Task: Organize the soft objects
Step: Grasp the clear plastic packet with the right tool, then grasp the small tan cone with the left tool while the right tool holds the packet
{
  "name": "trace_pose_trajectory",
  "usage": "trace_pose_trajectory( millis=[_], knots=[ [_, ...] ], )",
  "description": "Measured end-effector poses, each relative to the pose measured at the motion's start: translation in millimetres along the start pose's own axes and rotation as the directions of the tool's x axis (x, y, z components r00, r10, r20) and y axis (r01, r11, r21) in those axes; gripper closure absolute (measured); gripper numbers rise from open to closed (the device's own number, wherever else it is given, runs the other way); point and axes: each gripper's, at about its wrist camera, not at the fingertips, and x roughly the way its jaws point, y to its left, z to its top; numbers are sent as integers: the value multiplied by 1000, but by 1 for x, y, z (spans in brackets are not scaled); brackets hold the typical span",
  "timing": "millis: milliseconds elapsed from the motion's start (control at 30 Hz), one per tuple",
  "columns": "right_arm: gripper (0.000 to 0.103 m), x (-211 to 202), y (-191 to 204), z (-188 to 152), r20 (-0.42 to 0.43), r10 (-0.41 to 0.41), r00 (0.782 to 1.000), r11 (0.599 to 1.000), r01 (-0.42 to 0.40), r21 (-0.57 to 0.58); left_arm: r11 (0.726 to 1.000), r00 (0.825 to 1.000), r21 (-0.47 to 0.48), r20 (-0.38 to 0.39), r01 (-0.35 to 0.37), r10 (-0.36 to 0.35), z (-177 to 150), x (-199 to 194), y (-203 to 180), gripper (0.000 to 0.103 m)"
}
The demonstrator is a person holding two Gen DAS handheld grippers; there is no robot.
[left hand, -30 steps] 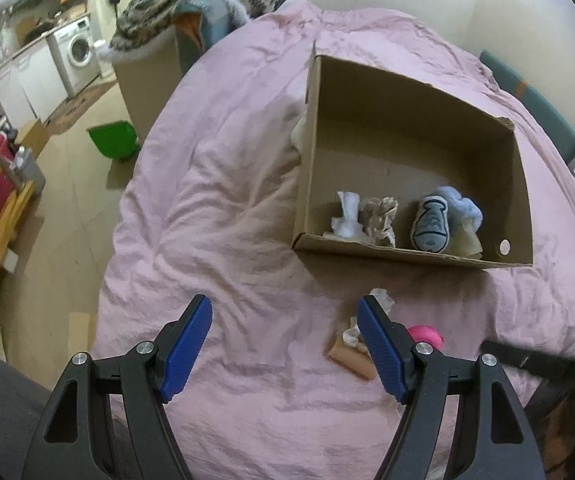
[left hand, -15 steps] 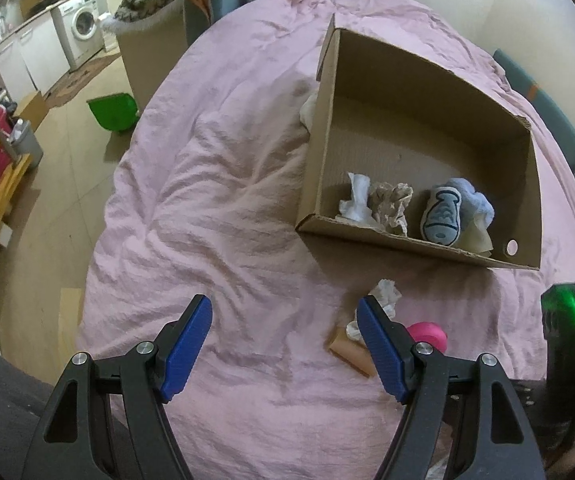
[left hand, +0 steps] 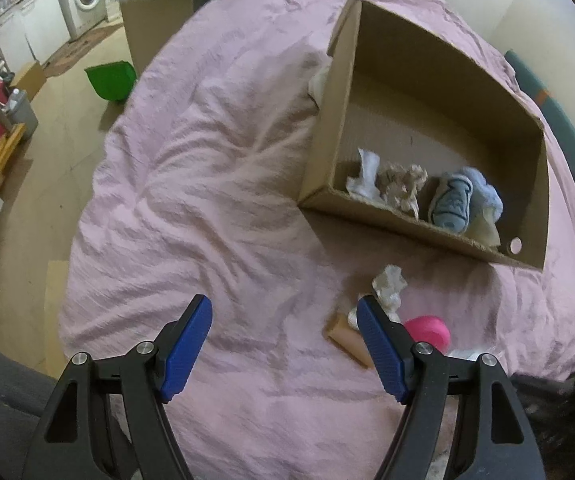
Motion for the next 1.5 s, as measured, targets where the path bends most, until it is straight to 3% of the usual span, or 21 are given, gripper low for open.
trace_pose_trajectory(
  millis=[100, 167, 267, 500, 633, 767, 1033, 1133, 1300, 1500],
  knots=[
    [87, -21, -5, 4, 80, -7, 997, 1000, 5, 20, 998, 996, 23, -64, 59, -57, -6, 10, -9, 37],
    [87, -32, -10, 7, 122, -17, 992, 999, 11, 48, 994, 988, 47, -122, 100, -94, -11, 20, -18, 55],
    [87, -41, -20, 11, 152, -18, 988, 996, 4, 90, 987, 973, 79, -195, 141, -123, -20, 36, -33, 61],
    [87, -42, -26, 12, 150, -20, 988, 992, 2, 123, 985, 968, 115, -228, 130, -101, -25, 60, -52, 65],
    [87, -37, -28, 12, 140, -31, 990, 992, 13, 128, 983, 970, 152, -235, 105, -67, -28, 68, -58, 80],
    [87, -35, -27, 14, 142, -41, 989, 991, 22, 132, 980, 960, 141, -263, 139, -98, -31, 67, -56, 95],
    [87, -36, -27, 12, 143, -48, 989, 991, 29, 130, 977, 959, 146, -259, 159, -117, -45, 38, -41, 96],
    [87, -36, -26, 11, 142, -50, 989, 992, 33, 125, 980, 966, 168, -249, 109, -65, -48, 30, -35, 96],
    [87, -36, -24, 10, 138, -60, 989, 992, 44, 116, 988, 953, 126, -300, 88, -46, -50, 41, -21, 95],
    [87, -38, -26, 8, 141, -66, 988, 991, 49, 121, 992, 945, -37, -301, 121, -126, -41, 38, 9, 76]
  ],
)
